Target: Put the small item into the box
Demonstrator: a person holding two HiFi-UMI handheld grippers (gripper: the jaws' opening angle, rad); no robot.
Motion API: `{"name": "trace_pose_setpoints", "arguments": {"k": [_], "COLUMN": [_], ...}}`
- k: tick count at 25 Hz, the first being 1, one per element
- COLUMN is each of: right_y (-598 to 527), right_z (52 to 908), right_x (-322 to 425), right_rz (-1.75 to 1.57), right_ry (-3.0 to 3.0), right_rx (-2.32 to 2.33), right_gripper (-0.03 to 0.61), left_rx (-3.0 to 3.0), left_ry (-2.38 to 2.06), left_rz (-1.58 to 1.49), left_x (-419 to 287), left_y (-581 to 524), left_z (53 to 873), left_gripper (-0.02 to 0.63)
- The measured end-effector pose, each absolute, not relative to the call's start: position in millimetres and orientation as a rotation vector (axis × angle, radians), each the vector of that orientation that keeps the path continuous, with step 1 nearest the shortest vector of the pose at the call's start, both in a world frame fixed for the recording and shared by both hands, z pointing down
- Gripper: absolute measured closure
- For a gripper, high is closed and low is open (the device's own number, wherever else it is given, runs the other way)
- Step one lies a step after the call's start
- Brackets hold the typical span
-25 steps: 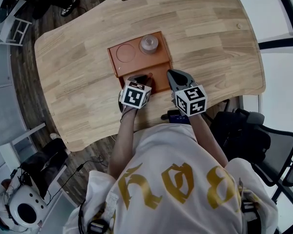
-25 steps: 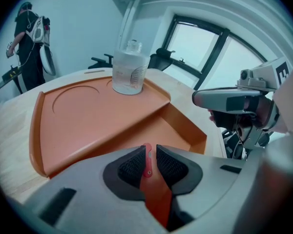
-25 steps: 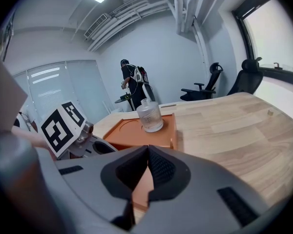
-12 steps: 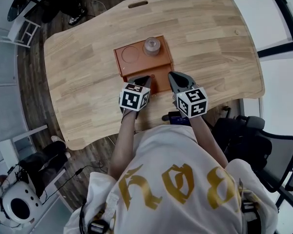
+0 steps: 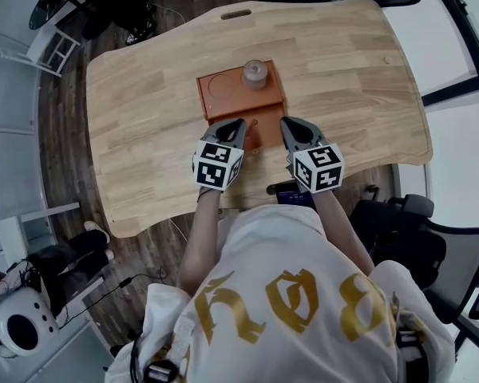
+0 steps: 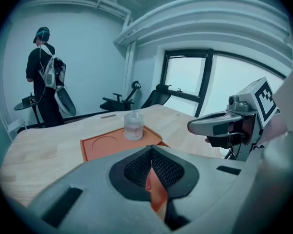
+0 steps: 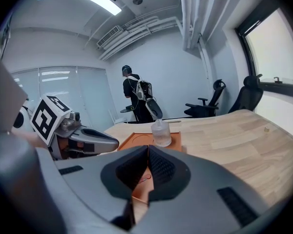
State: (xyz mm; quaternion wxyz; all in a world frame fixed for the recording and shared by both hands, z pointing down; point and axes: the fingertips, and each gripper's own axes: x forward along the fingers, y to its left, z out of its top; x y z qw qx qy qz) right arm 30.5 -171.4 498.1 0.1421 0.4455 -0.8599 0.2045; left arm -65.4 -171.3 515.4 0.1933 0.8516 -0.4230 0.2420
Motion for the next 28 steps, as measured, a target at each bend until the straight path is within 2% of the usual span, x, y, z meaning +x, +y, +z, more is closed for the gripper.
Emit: {"name": "trace_pose_setpoints", "arguments": {"k": [9,28], "right_y": [-155.1,-129.4], "right_z": [457.2,434.3], "right_x": [23.3,33.5], "right_rz": [0.531,0.370], "right_ry": [-2.628,-2.598], "right_rx": [1.292,1.404], "right_gripper": [0.566,0.566], "left_rx": [2.529,2.531], "left_ry": [-1.298,-1.357], "left_rz": [0.437,0.292], "left_x": [-69.6,-79.8], "left_y": [-159.0,-135.5], "left_z": [445.5,425.4], "left_gripper": [0.603,0.604]}}
